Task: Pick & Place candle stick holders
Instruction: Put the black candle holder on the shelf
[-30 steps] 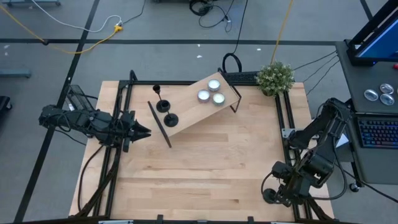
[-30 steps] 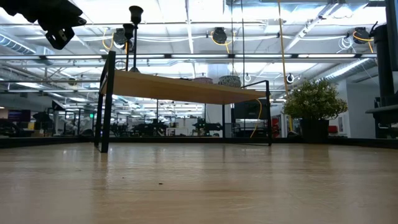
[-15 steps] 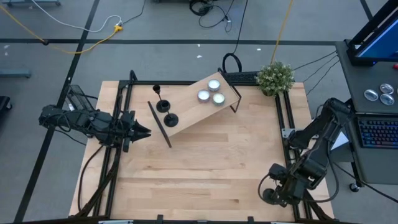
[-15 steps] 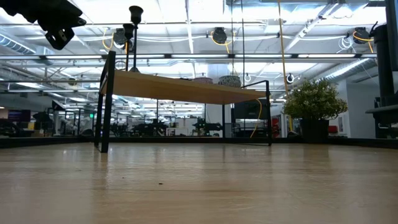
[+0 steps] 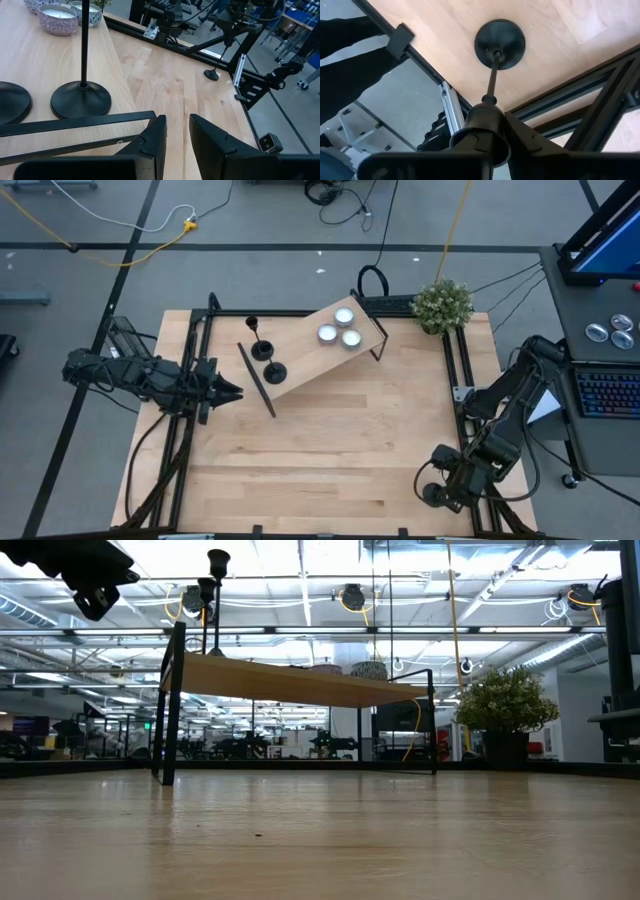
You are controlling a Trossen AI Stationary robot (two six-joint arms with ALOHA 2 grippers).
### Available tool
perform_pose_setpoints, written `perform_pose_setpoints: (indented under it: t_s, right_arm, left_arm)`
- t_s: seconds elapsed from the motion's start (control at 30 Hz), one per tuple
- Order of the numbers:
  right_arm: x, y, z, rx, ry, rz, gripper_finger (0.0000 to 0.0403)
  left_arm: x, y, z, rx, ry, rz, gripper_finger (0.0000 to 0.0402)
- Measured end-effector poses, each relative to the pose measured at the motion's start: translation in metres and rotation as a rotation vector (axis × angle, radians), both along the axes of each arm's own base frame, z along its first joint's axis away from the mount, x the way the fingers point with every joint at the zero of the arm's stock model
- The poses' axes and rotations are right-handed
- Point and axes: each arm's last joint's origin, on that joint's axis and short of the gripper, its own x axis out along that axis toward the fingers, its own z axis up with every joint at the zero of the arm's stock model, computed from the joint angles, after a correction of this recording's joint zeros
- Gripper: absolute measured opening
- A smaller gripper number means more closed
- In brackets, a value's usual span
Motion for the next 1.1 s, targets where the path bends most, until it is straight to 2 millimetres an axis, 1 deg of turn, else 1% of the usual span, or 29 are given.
perform_pose_setpoints:
  t_s: [0.23,0.37,0.5,0.73,0.93,1.1]
  right_arm:
    - [0.006,-0.003,0.000,0.008,-0.011,0.003,0.0013]
    - [0.016,-0.011,0.000,0.022,-0.023,0.020,0.0013]
    - [0.026,-0.024,0.003,0.035,-0.064,0.046,0.0012]
    - [0.044,-0.045,0.009,0.040,-0.191,0.066,0.0010]
    - [0.063,-0.060,0.012,0.016,-0.347,0.083,0.0009]
    - [0.081,-0.074,0.016,0.035,-0.463,0.098,0.0009]
  left_arm:
    - [0.004,0.000,-0.002,0.018,0.019,0.037,0.0088]
    - [0.008,-0.001,-0.004,0.011,0.045,0.041,0.0088]
    - [0.015,-0.002,-0.005,-0.024,0.049,0.058,0.0088]
    - [0.028,-0.009,0.000,-0.039,0.009,0.019,0.0088]
    - [0.031,-0.014,0.007,-0.042,0.006,-0.008,0.0088]
    - [0.033,-0.017,0.015,-0.047,-0.004,-0.028,0.0088]
